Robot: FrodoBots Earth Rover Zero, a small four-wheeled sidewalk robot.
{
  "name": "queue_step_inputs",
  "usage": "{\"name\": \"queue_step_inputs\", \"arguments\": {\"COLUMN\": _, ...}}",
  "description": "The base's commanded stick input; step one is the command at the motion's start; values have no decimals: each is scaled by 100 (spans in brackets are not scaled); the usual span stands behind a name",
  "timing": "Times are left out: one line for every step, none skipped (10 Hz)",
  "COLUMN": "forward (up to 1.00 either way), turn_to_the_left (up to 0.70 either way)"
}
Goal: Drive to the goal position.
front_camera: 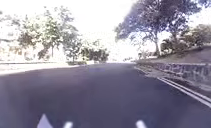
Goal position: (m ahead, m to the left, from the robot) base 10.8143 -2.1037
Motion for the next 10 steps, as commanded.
{"name": "queue_step_inputs", "arguments": {"forward": 70, "turn_to_the_left": -35}}
{"name": "queue_step_inputs", "arguments": {"forward": 70, "turn_to_the_left": -35}}
{"name": "queue_step_inputs", "arguments": {"forward": 70, "turn_to_the_left": -35}}
{"name": "queue_step_inputs", "arguments": {"forward": 70, "turn_to_the_left": -31}}
{"name": "queue_step_inputs", "arguments": {"forward": 70, "turn_to_the_left": -17}}
{"name": "queue_step_inputs", "arguments": {"forward": 70, "turn_to_the_left": -4}}
{"name": "queue_step_inputs", "arguments": {"forward": 70, "turn_to_the_left": 0}}
{"name": "queue_step_inputs", "arguments": {"forward": 70, "turn_to_the_left": 0}}
{"name": "queue_step_inputs", "arguments": {"forward": 70, "turn_to_the_left": 0}}
{"name": "queue_step_inputs", "arguments": {"forward": 70, "turn_to_the_left": 0}}
